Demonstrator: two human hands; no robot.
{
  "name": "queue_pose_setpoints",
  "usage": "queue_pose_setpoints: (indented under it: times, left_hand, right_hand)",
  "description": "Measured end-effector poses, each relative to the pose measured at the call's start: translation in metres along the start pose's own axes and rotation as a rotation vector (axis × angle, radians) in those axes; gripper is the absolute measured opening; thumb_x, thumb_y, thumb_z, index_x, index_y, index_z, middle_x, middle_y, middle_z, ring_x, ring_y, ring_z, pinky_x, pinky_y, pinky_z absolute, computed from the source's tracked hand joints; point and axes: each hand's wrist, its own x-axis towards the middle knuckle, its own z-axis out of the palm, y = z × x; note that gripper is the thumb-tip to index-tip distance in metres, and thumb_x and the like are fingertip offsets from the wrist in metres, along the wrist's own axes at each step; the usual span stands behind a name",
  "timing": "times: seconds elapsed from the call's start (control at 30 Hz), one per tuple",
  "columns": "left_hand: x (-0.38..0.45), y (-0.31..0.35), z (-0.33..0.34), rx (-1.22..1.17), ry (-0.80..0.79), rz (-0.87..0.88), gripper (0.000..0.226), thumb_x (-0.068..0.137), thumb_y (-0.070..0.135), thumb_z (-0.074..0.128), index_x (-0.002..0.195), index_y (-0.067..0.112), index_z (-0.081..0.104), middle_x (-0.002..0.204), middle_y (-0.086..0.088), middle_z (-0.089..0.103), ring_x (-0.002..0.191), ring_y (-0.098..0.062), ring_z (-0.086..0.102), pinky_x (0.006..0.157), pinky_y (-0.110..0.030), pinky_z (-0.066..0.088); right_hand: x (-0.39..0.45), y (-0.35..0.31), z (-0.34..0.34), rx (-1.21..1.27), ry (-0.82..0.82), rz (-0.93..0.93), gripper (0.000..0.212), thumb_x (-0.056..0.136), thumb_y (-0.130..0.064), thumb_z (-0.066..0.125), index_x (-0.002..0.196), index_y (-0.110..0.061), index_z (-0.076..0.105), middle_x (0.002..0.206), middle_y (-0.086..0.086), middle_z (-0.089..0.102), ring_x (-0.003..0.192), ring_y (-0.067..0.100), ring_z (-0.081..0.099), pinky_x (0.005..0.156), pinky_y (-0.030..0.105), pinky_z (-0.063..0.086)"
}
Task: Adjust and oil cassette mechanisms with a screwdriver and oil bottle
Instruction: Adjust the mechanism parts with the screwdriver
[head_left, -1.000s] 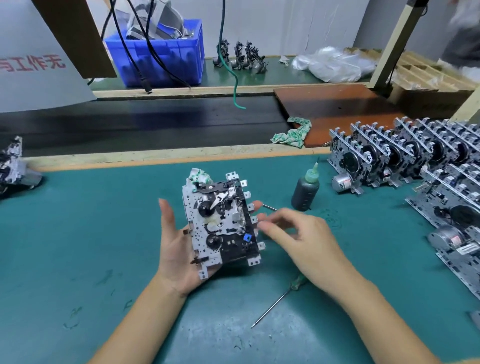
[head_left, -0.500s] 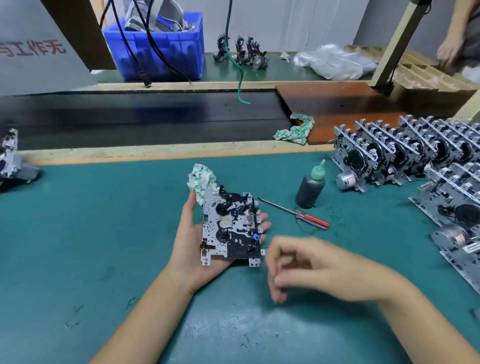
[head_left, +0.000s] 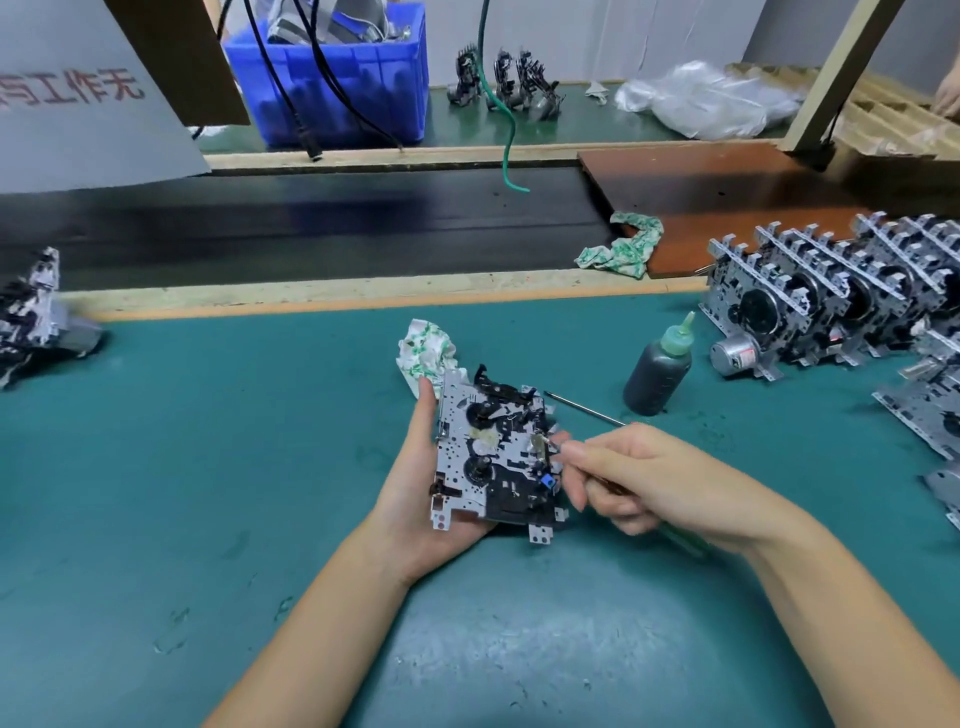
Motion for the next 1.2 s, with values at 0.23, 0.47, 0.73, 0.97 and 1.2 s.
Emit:
queue_pose_setpoints:
  times: [0.23,0.47,0.73,0.97,1.2]
  left_hand:
    - [0.000,0.000,-0.001,0.025,-0.014,0.008,0.087,0.084,0.076,0.029,0.126,0.005,0.058,0.132,-0.022,0.055,0.120,-0.031,0.056,0.100,-0.042,0.044]
    - [-0.003,0.000,0.004,0.042,0.005,0.019,0.083,0.088,0.072,0.029,0.123,0.004,0.062,0.131,-0.023,0.055,0.118,-0.031,0.057,0.099,-0.043,0.047]
    - [-0.005,0.000,0.006,0.065,0.021,0.025,0.080,0.087,0.070,0.034,0.124,0.005,0.061,0.131,-0.024,0.055,0.122,-0.032,0.055,0.101,-0.044,0.043]
    - [-0.005,0.000,0.008,0.067,0.022,0.026,0.077,0.088,0.069,0.033,0.117,0.006,0.067,0.127,-0.023,0.059,0.116,-0.031,0.059,0.089,-0.040,0.054]
    - [-0.004,-0.002,0.010,0.103,0.064,0.036,0.077,0.090,0.068,0.025,0.105,0.010,0.074,0.117,-0.019,0.066,0.108,-0.027,0.065,0.079,-0.035,0.057]
  right_hand:
    - [0.001,0.004,0.007,-0.088,-0.008,0.084,0.041,0.101,-0.030,0.037,0.067,-0.011,0.053,0.045,-0.003,0.038,0.038,0.009,0.025,0.035,0.017,0.026]
    - [0.003,0.005,0.008,-0.136,0.047,0.077,0.044,0.098,-0.032,0.044,0.061,-0.015,0.061,0.044,-0.001,0.049,0.036,0.007,0.028,0.037,0.015,0.024]
    - [0.003,0.006,0.005,-0.167,0.020,0.082,0.040,0.099,-0.033,0.043,0.065,-0.014,0.052,0.044,0.000,0.054,0.029,0.006,0.031,0.033,0.014,0.023]
    - [0.004,0.008,0.006,-0.193,0.049,0.100,0.052,0.098,-0.038,0.042,0.051,-0.018,0.051,0.035,-0.002,0.042,0.030,0.009,0.027,0.034,0.014,0.020]
    - [0.005,0.007,0.007,-0.180,0.021,0.128,0.060,0.101,-0.036,0.037,0.044,-0.018,0.036,0.032,-0.003,0.026,0.029,0.009,0.018,0.038,0.018,0.014]
